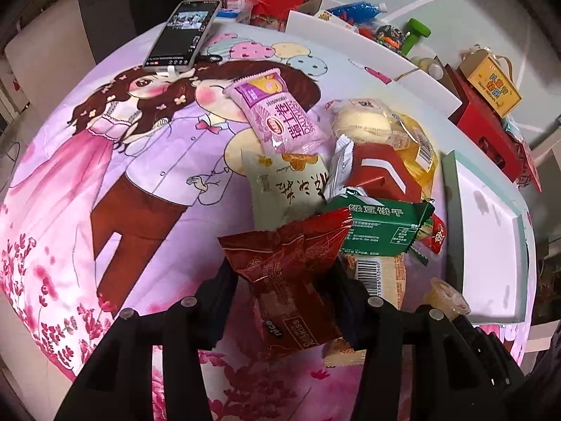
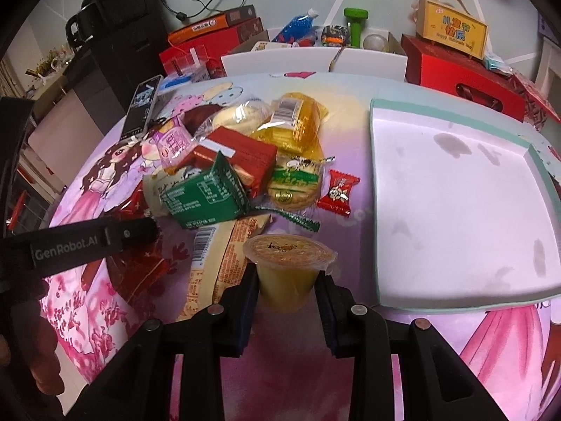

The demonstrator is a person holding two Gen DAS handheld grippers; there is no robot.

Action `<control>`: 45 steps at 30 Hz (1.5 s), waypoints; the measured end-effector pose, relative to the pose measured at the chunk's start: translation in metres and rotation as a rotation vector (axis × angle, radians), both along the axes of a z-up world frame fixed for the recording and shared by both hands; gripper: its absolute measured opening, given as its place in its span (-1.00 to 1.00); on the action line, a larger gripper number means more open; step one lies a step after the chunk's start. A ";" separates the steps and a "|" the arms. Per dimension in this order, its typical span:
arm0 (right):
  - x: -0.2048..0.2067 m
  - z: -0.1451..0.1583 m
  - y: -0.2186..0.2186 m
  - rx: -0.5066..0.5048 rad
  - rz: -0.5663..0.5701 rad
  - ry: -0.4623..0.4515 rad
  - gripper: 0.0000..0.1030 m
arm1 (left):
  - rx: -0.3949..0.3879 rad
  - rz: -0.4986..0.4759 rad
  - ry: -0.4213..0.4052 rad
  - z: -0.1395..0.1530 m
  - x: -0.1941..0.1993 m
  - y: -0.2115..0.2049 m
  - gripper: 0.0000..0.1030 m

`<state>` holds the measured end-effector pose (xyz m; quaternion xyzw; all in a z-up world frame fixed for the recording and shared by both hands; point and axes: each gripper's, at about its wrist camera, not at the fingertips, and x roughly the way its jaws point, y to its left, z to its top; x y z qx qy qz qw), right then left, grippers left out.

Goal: Organize snacks
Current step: 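Carry the red packet into the tray with the left tool while the right tool sets the jelly cup there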

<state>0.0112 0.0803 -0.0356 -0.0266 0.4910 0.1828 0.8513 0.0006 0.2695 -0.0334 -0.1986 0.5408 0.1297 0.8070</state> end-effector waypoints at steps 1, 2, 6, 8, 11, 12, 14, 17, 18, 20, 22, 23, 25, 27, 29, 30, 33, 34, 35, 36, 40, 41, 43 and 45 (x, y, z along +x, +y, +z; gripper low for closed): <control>0.001 0.001 0.000 0.001 -0.001 -0.003 -0.33 | 0.006 -0.001 -0.001 0.001 -0.003 0.000 0.02; 0.002 0.002 0.000 0.004 -0.003 -0.006 -0.33 | 0.011 -0.002 0.000 0.000 0.000 -0.001 0.02; 0.012 0.013 -0.010 0.017 -0.033 -0.038 -0.33 | 0.006 -0.010 -0.016 0.007 0.007 -0.004 0.02; 0.017 0.018 -0.020 0.028 -0.063 -0.053 -0.33 | 0.024 -0.026 -0.029 0.015 0.014 -0.010 0.02; 0.028 0.025 -0.040 0.037 -0.120 -0.071 -0.33 | 0.043 -0.087 -0.050 0.025 0.027 -0.029 0.02; 0.032 0.027 -0.046 0.037 -0.139 -0.077 -0.33 | 0.046 -0.114 -0.063 0.029 0.031 -0.038 0.02; 0.040 0.031 -0.061 0.042 -0.184 -0.084 -0.33 | 0.057 -0.165 -0.081 0.035 0.041 -0.055 0.02; 0.050 0.033 -0.080 0.032 -0.244 -0.085 -0.33 | 0.071 -0.244 -0.088 0.038 0.062 -0.083 0.02; 0.053 0.033 -0.085 0.025 -0.258 -0.087 -0.33 | 0.072 -0.265 -0.091 0.038 0.066 -0.090 0.02; 0.060 0.033 -0.097 0.013 -0.289 -0.088 -0.33 | 0.076 -0.316 -0.089 0.036 0.080 -0.109 0.02; 0.066 0.034 -0.110 0.023 -0.321 -0.082 -0.33 | 0.078 -0.356 -0.084 0.034 0.092 -0.126 0.02; 0.069 0.034 -0.115 0.025 -0.334 -0.082 -0.33 | 0.080 -0.369 -0.085 0.034 0.096 -0.133 0.02; 0.074 0.033 -0.124 0.011 -0.367 -0.083 -0.33 | 0.085 -0.412 -0.086 0.033 0.108 -0.149 0.02; 0.081 0.031 -0.136 -0.011 -0.402 -0.085 -0.33 | 0.083 -0.452 -0.091 0.032 0.118 -0.165 0.02; 0.088 0.028 -0.149 -0.004 -0.433 -0.072 -0.33 | 0.081 -0.487 -0.096 0.031 0.128 -0.179 0.02; 0.091 0.026 -0.155 -0.004 -0.449 -0.066 -0.33 | 0.084 -0.502 -0.097 0.029 0.132 -0.186 0.02; 0.099 0.021 -0.173 -0.030 -0.498 -0.055 -0.32 | 0.094 -0.542 -0.096 0.024 0.144 -0.207 0.02; 0.102 0.019 -0.178 -0.034 -0.506 -0.054 -0.32 | 0.091 -0.551 -0.092 0.022 0.149 -0.213 0.02; 0.105 0.017 -0.183 -0.040 -0.518 -0.051 -0.32 | 0.085 -0.558 -0.088 0.020 0.153 -0.217 0.02; 0.107 0.016 -0.185 -0.040 -0.525 -0.047 -0.32 | 0.083 -0.566 -0.087 0.018 0.158 -0.223 0.02; 0.108 0.012 -0.200 -0.012 -0.558 -0.025 -0.32 | 0.101 -0.597 -0.085 0.013 0.171 -0.242 0.03; 0.108 0.011 -0.202 -0.009 -0.563 -0.023 -0.32 | 0.104 -0.599 -0.080 0.012 0.174 -0.246 0.03; 0.107 0.011 -0.206 -0.003 -0.573 -0.021 -0.29 | 0.107 -0.599 -0.076 0.012 0.176 -0.250 0.06; 0.106 0.013 -0.208 -0.002 -0.578 -0.021 -0.28 | 0.125 -0.600 -0.070 0.013 0.174 -0.251 0.22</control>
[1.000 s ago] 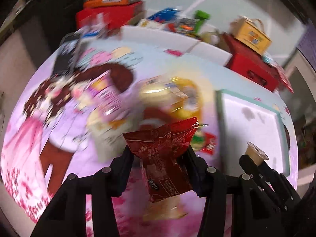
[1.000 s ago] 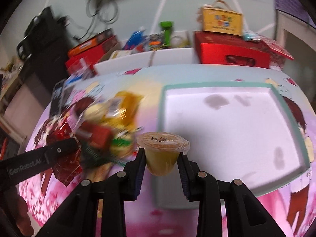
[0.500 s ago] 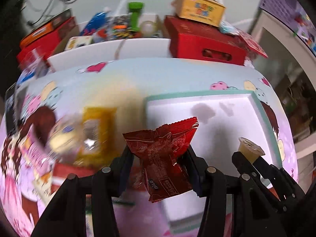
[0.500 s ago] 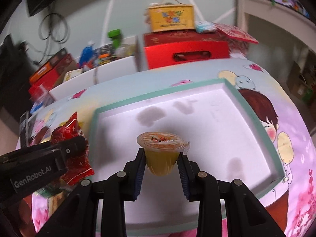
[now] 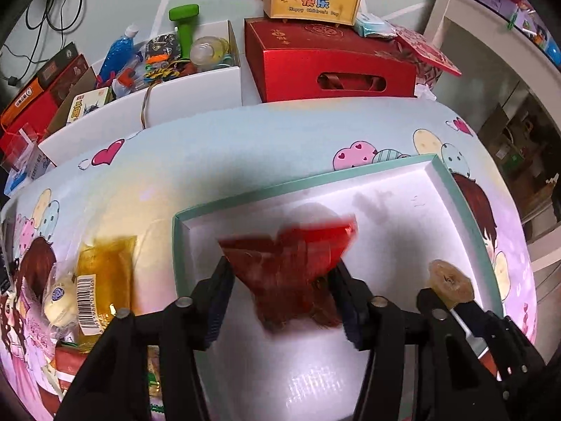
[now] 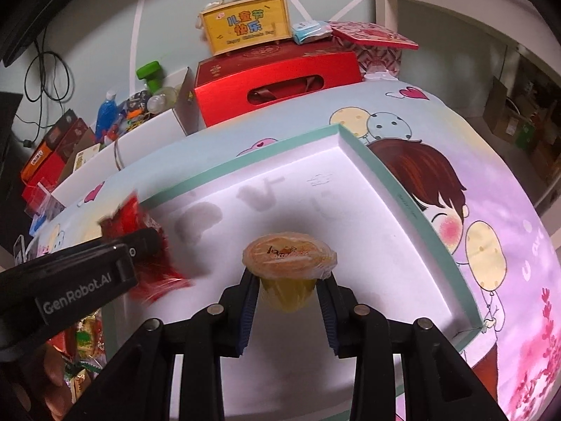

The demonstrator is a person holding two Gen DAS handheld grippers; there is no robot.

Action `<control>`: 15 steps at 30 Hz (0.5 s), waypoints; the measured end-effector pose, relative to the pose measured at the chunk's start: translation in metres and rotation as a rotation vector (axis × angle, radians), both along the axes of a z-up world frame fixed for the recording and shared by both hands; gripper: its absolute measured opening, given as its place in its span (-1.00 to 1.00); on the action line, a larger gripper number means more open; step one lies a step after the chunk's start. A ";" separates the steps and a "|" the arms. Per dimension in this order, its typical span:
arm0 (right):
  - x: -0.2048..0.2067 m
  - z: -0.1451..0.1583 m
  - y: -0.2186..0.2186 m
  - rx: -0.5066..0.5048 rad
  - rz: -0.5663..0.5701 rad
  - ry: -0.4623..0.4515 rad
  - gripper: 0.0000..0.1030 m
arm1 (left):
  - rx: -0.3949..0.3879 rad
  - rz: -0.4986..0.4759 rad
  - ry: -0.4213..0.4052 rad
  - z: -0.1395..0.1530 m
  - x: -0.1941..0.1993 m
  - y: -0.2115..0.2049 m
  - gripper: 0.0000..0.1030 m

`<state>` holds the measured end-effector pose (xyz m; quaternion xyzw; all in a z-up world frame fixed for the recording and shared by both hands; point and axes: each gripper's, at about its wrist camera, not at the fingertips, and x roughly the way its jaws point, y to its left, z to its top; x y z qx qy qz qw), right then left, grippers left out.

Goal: Organize snacks
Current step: 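Carry the red packet into the tray with the left tool while the right tool sets the jelly cup there, then open both tools and withdraw them from the tray toward the snack pile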

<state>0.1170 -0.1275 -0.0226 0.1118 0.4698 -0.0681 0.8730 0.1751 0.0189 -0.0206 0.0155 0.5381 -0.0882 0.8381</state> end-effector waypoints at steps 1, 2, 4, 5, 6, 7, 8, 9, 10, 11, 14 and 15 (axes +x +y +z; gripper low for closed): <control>0.000 0.001 -0.001 0.003 0.000 -0.003 -0.28 | 0.009 0.003 -0.003 0.001 -0.001 0.001 0.22; -0.001 0.002 -0.002 0.008 0.000 -0.008 -0.27 | 0.013 0.006 -0.004 0.002 -0.002 0.001 0.22; -0.002 0.004 -0.002 0.010 0.002 -0.011 -0.27 | 0.011 0.015 0.003 0.004 -0.003 0.006 0.23; -0.003 0.006 -0.002 0.009 0.003 -0.013 -0.28 | 0.009 0.021 0.002 0.006 -0.004 0.008 0.22; -0.004 0.007 -0.001 0.009 0.004 -0.016 -0.28 | 0.007 0.026 -0.003 0.010 -0.006 0.010 0.23; -0.004 0.008 -0.001 0.009 0.007 -0.018 -0.28 | 0.005 0.030 -0.010 0.013 -0.007 0.013 0.23; -0.005 0.008 0.000 0.009 0.010 -0.019 -0.28 | 0.005 0.036 -0.017 0.017 -0.008 0.016 0.23; -0.005 0.009 0.000 0.010 0.011 -0.018 -0.28 | 0.006 0.042 -0.021 0.019 -0.009 0.019 0.26; -0.005 0.008 0.001 0.009 0.013 -0.016 -0.21 | 0.007 0.050 -0.024 0.021 -0.010 0.022 0.31; -0.005 0.008 0.002 0.011 0.016 -0.013 0.09 | 0.008 0.062 -0.027 0.023 -0.011 0.026 0.51; -0.005 0.008 0.003 -0.007 0.018 -0.012 0.47 | 0.005 0.094 -0.042 0.025 -0.013 0.037 0.67; -0.005 0.008 0.004 -0.012 0.019 -0.011 0.47 | 0.006 0.104 -0.043 0.025 -0.014 0.041 0.67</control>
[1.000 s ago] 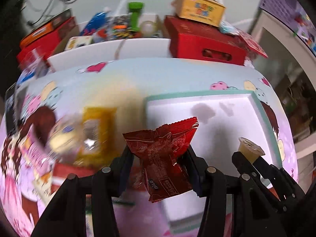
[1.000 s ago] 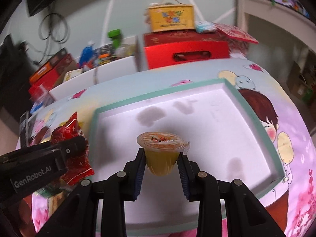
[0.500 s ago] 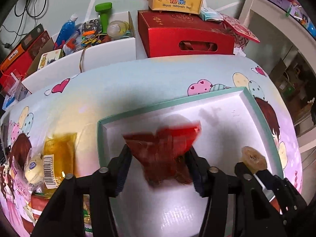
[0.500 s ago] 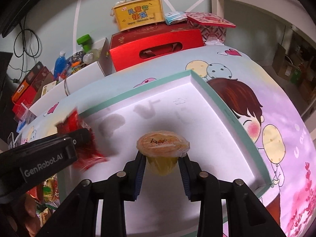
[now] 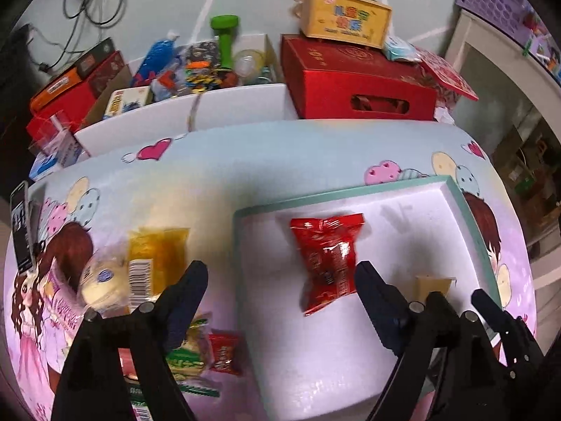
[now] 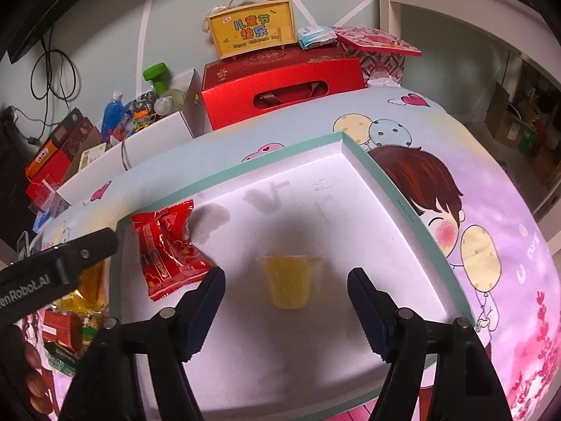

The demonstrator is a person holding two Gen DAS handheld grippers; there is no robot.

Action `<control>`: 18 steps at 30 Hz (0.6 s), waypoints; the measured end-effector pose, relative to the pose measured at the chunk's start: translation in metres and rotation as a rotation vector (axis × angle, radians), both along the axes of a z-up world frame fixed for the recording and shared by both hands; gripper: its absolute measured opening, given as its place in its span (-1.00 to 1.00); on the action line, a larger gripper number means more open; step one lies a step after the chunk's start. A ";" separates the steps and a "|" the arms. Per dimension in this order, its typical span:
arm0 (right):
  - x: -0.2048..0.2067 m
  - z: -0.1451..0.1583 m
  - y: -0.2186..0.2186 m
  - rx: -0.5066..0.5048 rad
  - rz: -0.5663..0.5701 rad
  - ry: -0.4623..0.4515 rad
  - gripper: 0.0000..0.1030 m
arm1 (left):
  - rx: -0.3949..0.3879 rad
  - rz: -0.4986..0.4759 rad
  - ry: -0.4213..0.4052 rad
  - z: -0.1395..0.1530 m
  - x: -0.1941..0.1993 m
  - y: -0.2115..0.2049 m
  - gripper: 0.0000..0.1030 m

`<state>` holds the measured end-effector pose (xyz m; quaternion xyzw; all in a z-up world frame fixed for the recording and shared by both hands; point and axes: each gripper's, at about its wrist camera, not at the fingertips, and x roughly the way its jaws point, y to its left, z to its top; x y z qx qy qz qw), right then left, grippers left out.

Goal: Organize snacks
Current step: 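Open both tools and withdraw them from the tray toward the snack pile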

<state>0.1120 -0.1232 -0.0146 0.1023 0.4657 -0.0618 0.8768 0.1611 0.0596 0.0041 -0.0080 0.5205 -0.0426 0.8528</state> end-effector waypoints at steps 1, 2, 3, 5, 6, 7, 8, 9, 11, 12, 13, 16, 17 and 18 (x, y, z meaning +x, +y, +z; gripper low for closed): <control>0.000 0.000 0.001 -0.003 0.003 0.001 0.48 | 0.004 0.008 -0.001 -0.001 0.000 0.003 0.67; 0.000 -0.001 0.001 -0.005 0.005 0.004 0.52 | 0.013 0.019 -0.004 -0.002 -0.001 0.007 0.68; 0.000 -0.001 0.002 -0.007 0.006 0.009 0.58 | 0.021 0.025 -0.007 -0.002 -0.001 0.009 0.69; 0.001 -0.004 0.002 -0.015 0.005 0.020 0.66 | 0.042 0.040 -0.016 -0.004 -0.002 0.014 0.77; 0.001 -0.004 0.002 -0.014 0.004 0.022 0.73 | 0.046 0.046 -0.019 -0.005 -0.003 0.016 0.88; 0.001 -0.005 0.001 -0.012 0.001 0.025 0.75 | 0.045 0.052 -0.022 -0.006 -0.003 0.018 0.89; 0.001 -0.005 0.000 -0.008 -0.003 0.028 0.80 | 0.044 0.056 -0.026 -0.007 -0.003 0.020 0.89; 0.001 -0.006 -0.001 -0.004 -0.006 0.029 0.92 | 0.048 0.058 -0.031 -0.007 -0.004 0.022 0.89; 0.000 -0.006 -0.003 0.001 -0.015 0.024 1.00 | 0.079 0.059 -0.047 -0.009 -0.005 0.025 0.89; 0.000 -0.005 -0.003 0.000 -0.018 0.020 1.00 | 0.095 0.056 -0.054 -0.010 -0.006 0.025 0.89; -0.001 -0.004 -0.004 -0.002 -0.019 0.016 1.00 | 0.103 0.054 -0.055 -0.011 -0.006 0.026 0.89; -0.002 -0.002 -0.004 -0.002 -0.017 0.003 1.00 | 0.093 0.057 -0.049 -0.012 -0.007 0.032 0.89; -0.003 -0.001 -0.004 0.001 -0.015 -0.003 1.00 | 0.093 0.060 -0.051 -0.011 -0.008 0.034 0.89; -0.003 0.001 -0.003 0.003 -0.015 -0.007 1.00 | 0.098 0.062 -0.057 -0.011 -0.009 0.036 0.89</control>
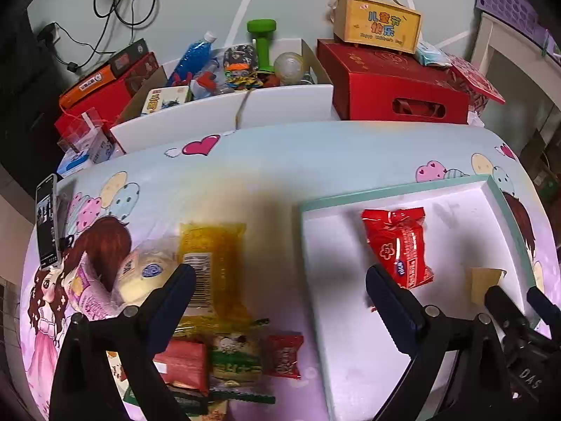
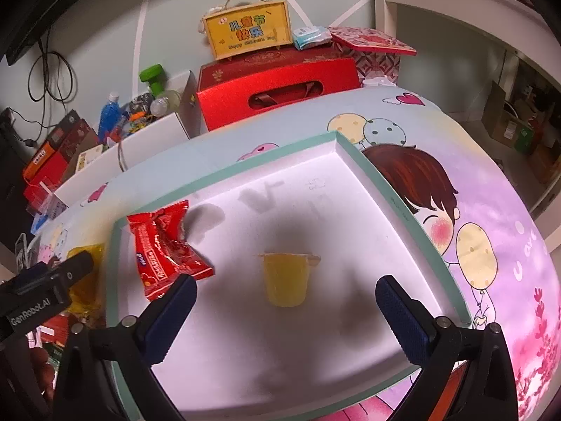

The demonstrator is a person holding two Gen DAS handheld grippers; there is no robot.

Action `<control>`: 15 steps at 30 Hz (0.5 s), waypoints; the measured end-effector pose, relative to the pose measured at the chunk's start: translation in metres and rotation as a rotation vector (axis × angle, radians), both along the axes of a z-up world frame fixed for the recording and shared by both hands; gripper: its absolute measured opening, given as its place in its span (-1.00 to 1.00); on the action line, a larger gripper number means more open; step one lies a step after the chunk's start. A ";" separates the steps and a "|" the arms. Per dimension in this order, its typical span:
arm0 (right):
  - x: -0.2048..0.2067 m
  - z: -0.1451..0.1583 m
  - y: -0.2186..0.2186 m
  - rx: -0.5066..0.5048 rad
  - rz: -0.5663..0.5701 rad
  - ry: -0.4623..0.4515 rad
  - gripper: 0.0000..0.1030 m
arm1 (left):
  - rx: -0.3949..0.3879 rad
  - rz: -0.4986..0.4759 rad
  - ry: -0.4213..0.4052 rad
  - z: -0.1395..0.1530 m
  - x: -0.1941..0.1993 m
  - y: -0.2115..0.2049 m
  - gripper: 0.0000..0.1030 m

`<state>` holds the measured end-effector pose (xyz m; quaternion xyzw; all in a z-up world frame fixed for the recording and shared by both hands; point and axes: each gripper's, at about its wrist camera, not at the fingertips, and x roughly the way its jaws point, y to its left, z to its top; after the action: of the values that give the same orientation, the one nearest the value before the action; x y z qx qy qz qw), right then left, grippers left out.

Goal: Organize snacks
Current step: 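Open both tools and withdraw them from the tray toward the snack pile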

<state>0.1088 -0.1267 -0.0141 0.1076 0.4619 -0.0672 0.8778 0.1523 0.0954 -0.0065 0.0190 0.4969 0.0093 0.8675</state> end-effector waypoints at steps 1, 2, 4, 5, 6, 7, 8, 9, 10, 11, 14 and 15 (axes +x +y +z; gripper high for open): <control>-0.001 0.001 0.000 0.001 0.001 -0.006 1.00 | 0.001 -0.003 -0.005 0.001 -0.001 0.001 0.89; -0.002 0.003 0.001 -0.003 0.004 -0.014 1.00 | -0.006 -0.009 -0.007 0.002 -0.002 0.002 0.89; -0.003 0.006 0.003 -0.019 0.009 -0.025 1.00 | -0.022 -0.015 -0.009 0.005 -0.004 0.005 0.89; -0.004 0.008 0.004 -0.026 0.009 -0.029 1.00 | -0.022 -0.014 -0.014 0.007 -0.005 0.006 0.89; -0.005 0.009 0.004 -0.031 0.008 -0.033 1.00 | -0.018 -0.013 -0.017 0.009 -0.007 0.007 0.89; -0.005 0.011 0.004 -0.031 0.006 -0.037 1.00 | -0.018 -0.014 -0.018 0.011 -0.007 0.008 0.89; -0.006 0.013 0.004 -0.027 0.004 -0.045 1.00 | -0.021 -0.013 -0.019 0.013 -0.008 0.010 0.89; -0.007 0.015 0.003 -0.024 0.002 -0.052 1.00 | -0.023 -0.008 -0.021 0.015 -0.009 0.013 0.89; -0.008 0.017 0.003 -0.023 0.000 -0.059 1.00 | -0.023 -0.004 -0.022 0.017 -0.009 0.015 0.89; -0.009 0.020 0.003 -0.022 0.000 -0.068 1.00 | -0.025 -0.001 -0.026 0.019 -0.009 0.017 0.89; -0.012 0.028 0.007 -0.015 0.017 -0.098 1.00 | -0.025 0.019 -0.039 0.024 -0.008 0.028 0.89; -0.012 0.030 0.008 -0.014 0.021 -0.103 1.00 | -0.024 0.026 -0.038 0.024 -0.008 0.030 0.89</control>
<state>0.0972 -0.1183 0.0157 0.1000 0.4169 -0.0554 0.9017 0.1444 0.1258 0.0178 0.0020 0.4805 0.0152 0.8768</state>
